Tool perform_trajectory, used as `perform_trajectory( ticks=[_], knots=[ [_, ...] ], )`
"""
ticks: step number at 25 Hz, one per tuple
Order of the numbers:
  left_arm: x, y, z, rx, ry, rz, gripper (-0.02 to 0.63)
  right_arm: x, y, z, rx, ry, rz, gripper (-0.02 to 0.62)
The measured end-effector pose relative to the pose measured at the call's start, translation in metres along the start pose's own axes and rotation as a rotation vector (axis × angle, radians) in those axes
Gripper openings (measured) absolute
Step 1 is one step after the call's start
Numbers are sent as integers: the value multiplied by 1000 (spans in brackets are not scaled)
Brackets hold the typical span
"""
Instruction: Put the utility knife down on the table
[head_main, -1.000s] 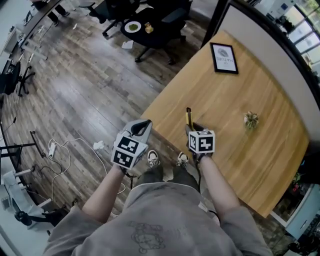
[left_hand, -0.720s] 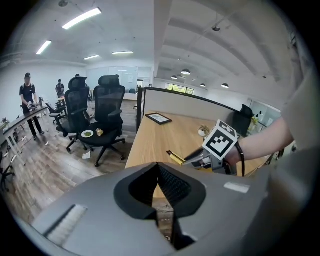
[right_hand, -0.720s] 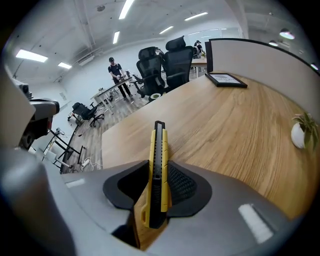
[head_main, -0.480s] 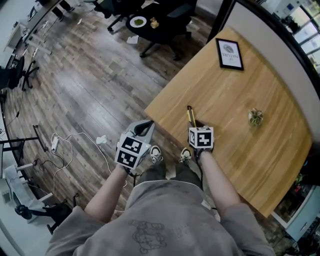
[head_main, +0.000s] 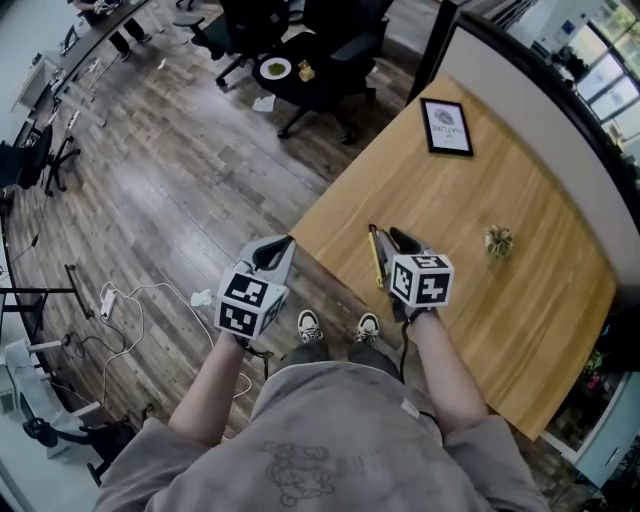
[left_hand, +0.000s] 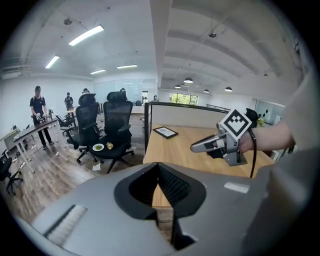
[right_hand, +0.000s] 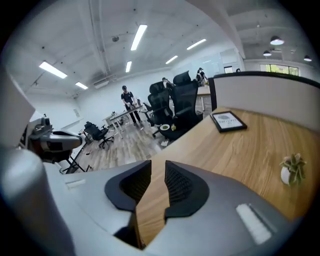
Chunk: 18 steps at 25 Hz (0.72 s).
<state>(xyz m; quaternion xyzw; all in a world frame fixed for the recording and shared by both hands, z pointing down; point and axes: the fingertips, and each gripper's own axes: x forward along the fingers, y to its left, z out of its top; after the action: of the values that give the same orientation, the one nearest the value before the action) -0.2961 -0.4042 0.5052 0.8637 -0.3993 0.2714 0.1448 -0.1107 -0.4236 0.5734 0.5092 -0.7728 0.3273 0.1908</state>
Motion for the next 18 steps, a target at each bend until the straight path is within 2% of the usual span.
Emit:
perform_trajectory(
  ticks=[6, 9, 15, 18],
  knots=[
    [-28, 4, 49, 45, -92, 28, 2, -77, 39, 85, -113, -219, 41, 63],
    [-44, 5, 73, 47, -156, 44, 2, -112, 59, 115, -159, -313, 77, 51],
    [-78, -7, 112, 95, -248, 43, 2, -180, 93, 147, -237, -470, 123, 25],
    [-95, -10, 128, 112, -291, 44, 2, -205, 110, 156, -287, -509, 149, 13]
  ],
)
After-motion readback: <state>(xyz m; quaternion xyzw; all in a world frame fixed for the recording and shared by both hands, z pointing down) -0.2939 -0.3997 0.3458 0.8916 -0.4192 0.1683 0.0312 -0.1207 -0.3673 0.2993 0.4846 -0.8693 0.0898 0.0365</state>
